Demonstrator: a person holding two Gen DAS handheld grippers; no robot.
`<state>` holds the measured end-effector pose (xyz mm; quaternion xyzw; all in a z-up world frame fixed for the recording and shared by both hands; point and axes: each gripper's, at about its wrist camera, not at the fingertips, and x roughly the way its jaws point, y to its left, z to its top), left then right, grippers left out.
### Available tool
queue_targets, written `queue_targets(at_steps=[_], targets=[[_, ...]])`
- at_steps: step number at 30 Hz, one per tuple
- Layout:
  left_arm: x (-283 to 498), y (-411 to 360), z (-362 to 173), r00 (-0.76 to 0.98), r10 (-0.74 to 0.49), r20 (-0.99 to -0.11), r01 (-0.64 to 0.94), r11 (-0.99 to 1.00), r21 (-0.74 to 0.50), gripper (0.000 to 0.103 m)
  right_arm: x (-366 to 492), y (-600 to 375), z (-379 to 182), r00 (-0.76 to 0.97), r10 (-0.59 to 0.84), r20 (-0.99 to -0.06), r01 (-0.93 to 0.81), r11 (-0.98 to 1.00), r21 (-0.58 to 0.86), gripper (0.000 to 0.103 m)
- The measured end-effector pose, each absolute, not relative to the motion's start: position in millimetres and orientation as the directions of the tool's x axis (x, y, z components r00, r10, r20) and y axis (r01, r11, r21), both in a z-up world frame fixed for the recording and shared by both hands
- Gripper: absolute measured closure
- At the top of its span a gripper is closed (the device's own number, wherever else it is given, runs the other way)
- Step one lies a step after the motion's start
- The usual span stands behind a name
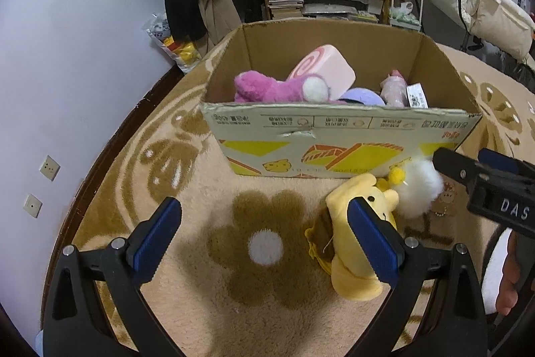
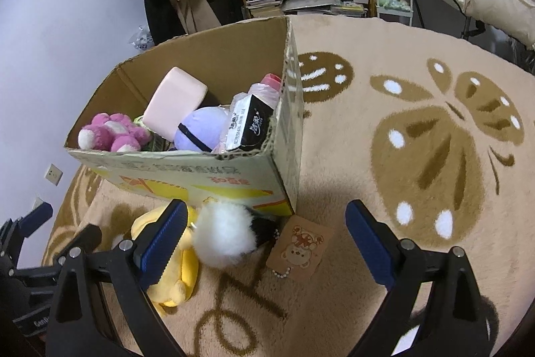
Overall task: Organize soft objects
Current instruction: 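Move both tools back toward the yellow dog plush and white pom-pom, then grasp the yellow dog plush with the left tool while the right tool grasps the white pom-pom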
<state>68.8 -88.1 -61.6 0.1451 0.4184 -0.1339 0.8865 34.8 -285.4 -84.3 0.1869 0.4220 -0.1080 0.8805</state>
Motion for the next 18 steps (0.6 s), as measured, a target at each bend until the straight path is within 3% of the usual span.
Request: queue_targets(at_steps=[18], targets=[[70, -125, -91, 0.521, -0.174, -0.836, 0.476, 0.872, 0.114, 0.004, 53, -295, -110, 0.564, 0.059, -0.823, 0.373, 0.871, 0.319, 0.005]])
